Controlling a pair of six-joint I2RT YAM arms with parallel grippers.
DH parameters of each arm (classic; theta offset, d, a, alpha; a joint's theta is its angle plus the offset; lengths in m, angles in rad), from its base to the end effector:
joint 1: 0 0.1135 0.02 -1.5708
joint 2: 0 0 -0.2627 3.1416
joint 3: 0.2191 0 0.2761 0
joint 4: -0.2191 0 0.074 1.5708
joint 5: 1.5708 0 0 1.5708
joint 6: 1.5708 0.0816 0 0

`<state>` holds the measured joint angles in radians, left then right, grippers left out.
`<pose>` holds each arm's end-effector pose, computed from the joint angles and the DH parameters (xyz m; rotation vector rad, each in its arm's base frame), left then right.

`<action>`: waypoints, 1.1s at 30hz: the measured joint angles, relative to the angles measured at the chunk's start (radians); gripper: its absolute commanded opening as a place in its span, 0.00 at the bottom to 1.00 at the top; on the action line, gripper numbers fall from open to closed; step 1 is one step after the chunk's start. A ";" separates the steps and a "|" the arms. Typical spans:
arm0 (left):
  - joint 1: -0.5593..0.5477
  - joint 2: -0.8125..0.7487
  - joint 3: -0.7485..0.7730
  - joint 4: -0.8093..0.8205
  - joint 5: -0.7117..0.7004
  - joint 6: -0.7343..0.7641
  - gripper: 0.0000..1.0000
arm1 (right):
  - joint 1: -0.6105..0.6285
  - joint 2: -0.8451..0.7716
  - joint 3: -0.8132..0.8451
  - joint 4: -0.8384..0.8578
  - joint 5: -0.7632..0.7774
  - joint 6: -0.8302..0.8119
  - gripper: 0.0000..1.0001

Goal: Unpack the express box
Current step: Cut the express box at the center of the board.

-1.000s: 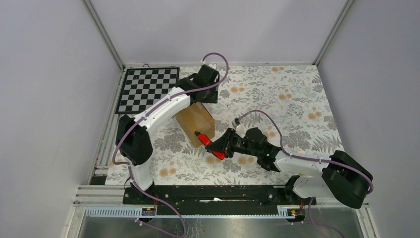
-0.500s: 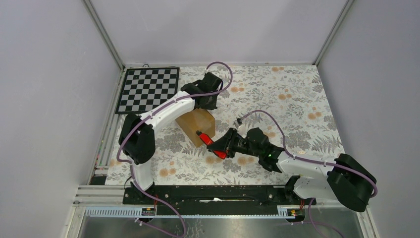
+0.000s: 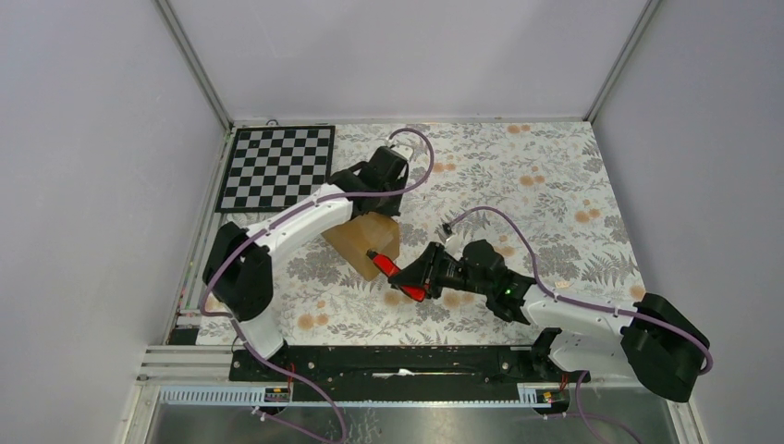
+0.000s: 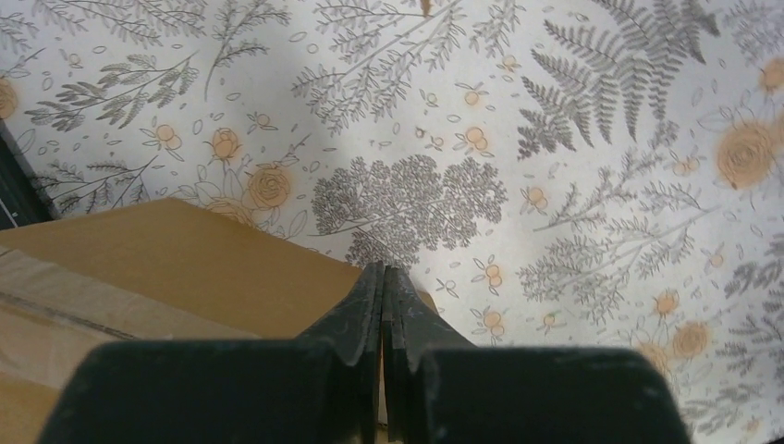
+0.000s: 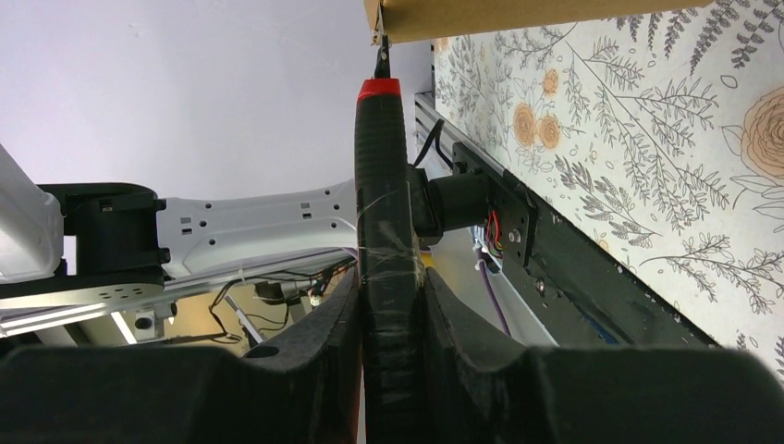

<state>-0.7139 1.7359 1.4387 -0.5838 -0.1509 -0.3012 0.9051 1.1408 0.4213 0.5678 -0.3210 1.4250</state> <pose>0.3382 -0.2768 0.2318 0.4379 2.4171 -0.2666 0.1665 0.2538 0.1969 0.2651 2.1653 1.8429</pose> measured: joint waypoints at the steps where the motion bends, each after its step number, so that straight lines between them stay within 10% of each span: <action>1: 0.000 -0.012 -0.015 0.007 0.013 0.010 0.00 | 0.000 -0.005 0.000 -0.006 -0.006 -0.002 0.00; 33: -0.001 -0.193 -0.211 0.118 0.282 0.107 0.00 | -0.027 -0.067 -0.019 -0.072 -0.112 -0.046 0.00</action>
<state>-0.7151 1.5433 1.2274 -0.4660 0.1314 -0.1944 0.8783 1.0740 0.4026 0.4961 -0.4328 1.3792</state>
